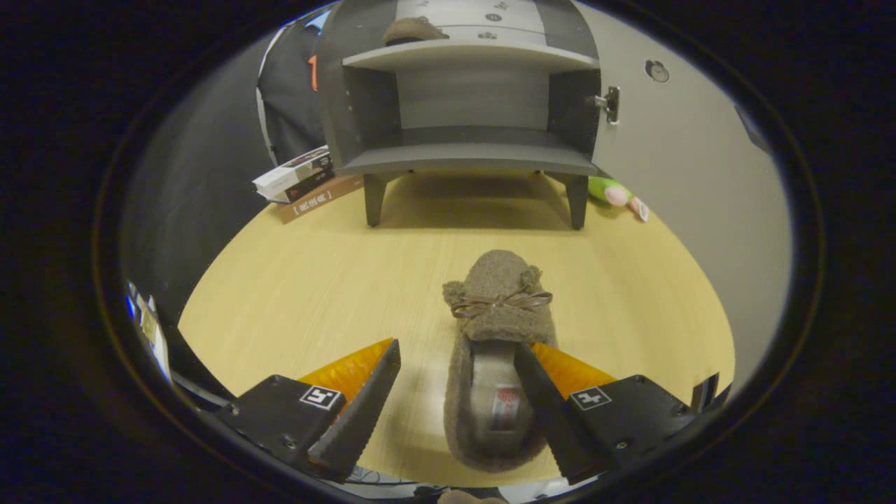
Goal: Open the shoe cabinet door, grab the shoes and put them into the shoe cabinet, then close the shoe cabinet door.
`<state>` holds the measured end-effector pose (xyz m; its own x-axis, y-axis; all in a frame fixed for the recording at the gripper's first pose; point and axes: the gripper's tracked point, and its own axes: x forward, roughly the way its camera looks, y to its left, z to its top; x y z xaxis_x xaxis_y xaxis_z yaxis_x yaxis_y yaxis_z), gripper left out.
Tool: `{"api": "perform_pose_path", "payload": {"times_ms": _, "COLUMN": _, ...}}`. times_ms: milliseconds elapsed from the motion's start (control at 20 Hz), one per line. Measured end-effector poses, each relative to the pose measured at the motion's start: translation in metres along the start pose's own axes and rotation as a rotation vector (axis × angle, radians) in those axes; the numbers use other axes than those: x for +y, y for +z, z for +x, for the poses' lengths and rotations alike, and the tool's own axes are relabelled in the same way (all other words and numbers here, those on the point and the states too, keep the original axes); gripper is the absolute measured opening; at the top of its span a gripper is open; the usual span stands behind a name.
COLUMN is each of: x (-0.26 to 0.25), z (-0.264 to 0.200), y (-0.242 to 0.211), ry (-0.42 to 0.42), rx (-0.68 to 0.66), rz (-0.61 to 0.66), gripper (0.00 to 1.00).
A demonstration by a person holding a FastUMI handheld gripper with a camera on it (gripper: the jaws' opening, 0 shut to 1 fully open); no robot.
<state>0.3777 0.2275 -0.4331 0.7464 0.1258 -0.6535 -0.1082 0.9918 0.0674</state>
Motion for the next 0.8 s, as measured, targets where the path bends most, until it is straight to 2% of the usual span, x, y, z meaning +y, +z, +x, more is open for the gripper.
{"api": "perform_pose_path", "payload": {"times_ms": 350, "x": -0.005, "z": 0.033, "y": 0.004, "ry": 0.042, "rx": 0.078, "rz": 0.011, "gripper": 1.0}}
{"api": "perform_pose_path", "payload": {"times_ms": 400, "x": -0.007, "z": 0.035, "y": 0.004, "ry": 0.036, "rx": 0.082, "rz": 0.012, "gripper": 0.97}}
{"api": "perform_pose_path", "payload": {"times_ms": 450, "x": -0.01, "z": 0.036, "y": 0.007, "ry": 0.036, "rx": 0.078, "rz": 0.013, "gripper": 0.92}}
{"api": "perform_pose_path", "payload": {"times_ms": 550, "x": -0.027, "z": 0.035, "y": 0.008, "ry": 0.008, "rx": 0.074, "rz": 0.03, "gripper": 0.67}}
{"api": "perform_pose_path", "payload": {"times_ms": 650, "x": -0.022, "z": 0.036, "y": 0.007, "ry": 0.035, "rx": 0.08, "rz": 0.035, "gripper": 0.35}}
{"api": "perform_pose_path", "payload": {"times_ms": 700, "x": -0.021, "z": 0.034, "y": 0.006, "ry": 0.04, "rx": 0.083, "rz": 0.015, "gripper": 0.21}}
{"api": "perform_pose_path", "payload": {"times_ms": 800, "x": -0.015, "z": 0.031, "y": 0.006, "ry": 0.06, "rx": 0.089, "rz": -0.007, "gripper": 0.13}}
